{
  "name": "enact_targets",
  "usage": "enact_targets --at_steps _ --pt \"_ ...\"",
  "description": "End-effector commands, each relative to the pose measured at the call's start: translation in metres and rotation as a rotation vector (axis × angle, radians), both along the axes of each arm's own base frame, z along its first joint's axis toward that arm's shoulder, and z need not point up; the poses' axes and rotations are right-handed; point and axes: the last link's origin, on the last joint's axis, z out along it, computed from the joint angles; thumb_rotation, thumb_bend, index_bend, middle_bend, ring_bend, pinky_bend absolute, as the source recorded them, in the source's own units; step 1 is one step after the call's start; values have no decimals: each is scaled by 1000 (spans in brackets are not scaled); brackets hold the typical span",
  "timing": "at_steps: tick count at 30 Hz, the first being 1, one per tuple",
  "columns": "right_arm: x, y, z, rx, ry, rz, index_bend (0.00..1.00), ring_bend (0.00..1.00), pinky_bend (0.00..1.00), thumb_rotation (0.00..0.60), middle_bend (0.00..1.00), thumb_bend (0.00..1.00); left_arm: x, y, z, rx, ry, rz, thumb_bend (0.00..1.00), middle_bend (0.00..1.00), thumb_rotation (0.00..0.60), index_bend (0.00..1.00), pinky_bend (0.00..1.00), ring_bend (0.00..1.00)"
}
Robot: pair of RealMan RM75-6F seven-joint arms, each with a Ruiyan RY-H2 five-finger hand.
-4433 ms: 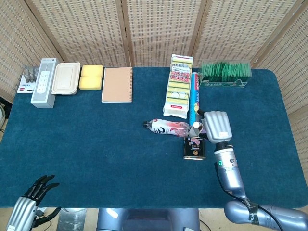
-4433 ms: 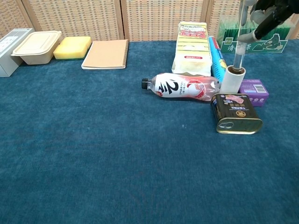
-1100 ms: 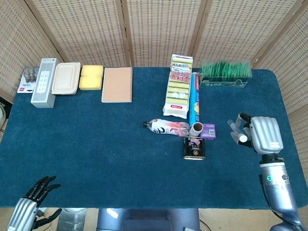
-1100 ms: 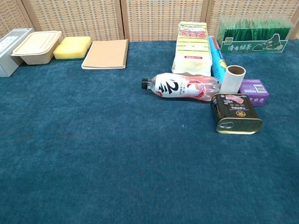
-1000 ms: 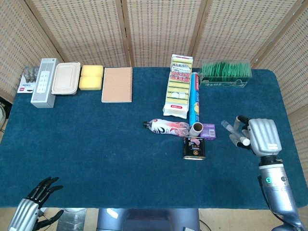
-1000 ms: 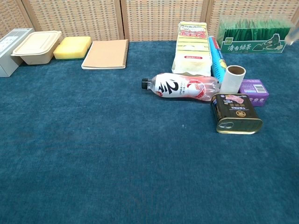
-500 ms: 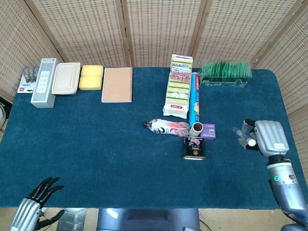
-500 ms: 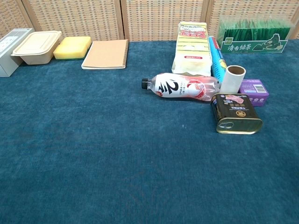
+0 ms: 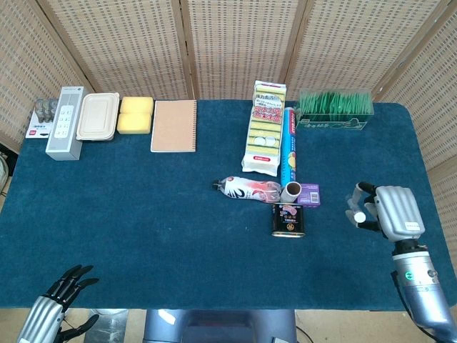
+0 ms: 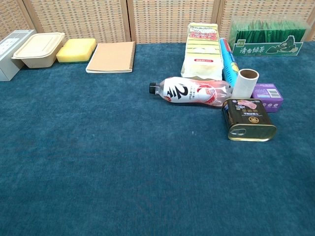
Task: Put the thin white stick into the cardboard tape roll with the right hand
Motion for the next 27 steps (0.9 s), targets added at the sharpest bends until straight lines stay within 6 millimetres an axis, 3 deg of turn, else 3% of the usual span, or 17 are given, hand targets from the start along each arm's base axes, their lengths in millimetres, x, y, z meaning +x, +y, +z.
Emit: enact_targets --at_steps 1,4,6,8,10,12,13,17,20,27 --pt "2 -4 4 -36 29 -2 788 1000 991 600 1000 438 -4 3 -1 3 10 21 181 146 600 235 269 105" --pt "17 11 -17 87 47 62 788 1000 992 600 1000 443 -2 2 0 1 0 8 181 146 600 235 269 104" --pt "14 16 -16 159 149 61 788 1000 992 600 1000 440 -3 2 1 4 -10 11 181 146 600 235 269 104" --pt "12 -3 -1 -10 109 31 789 1000 992 600 1000 439 -5 4 1 10 -2 19 180 146 600 235 269 104" --pt "10 -4 -7 -34 92 11 790 1000 992 600 1000 442 -5 4 0 11 5 21 180 146 600 235 269 104" --pt "8 14 -23 118 91 -8 790 1000 992 600 1000 443 -6 1 0 2 -4 21 181 146 600 235 269 105" --pt "5 19 -21 157 121 -15 790 1000 992 600 1000 443 -7 1 1 -4 -12 26 182 146 600 235 269 105" --pt "13 1 -10 12 71 19 792 1000 991 600 1000 443 -8 5 3 25 9 30 180 146 600 235 269 105" --pt "29 -3 -10 0 62 63 792 1000 991 600 1000 443 -5 -1 2 -2 -11 11 181 146 600 235 269 105" --pt "45 -16 -15 42 69 61 792 1000 991 600 1000 442 -7 2 1 7 -6 25 180 146 600 235 269 104"
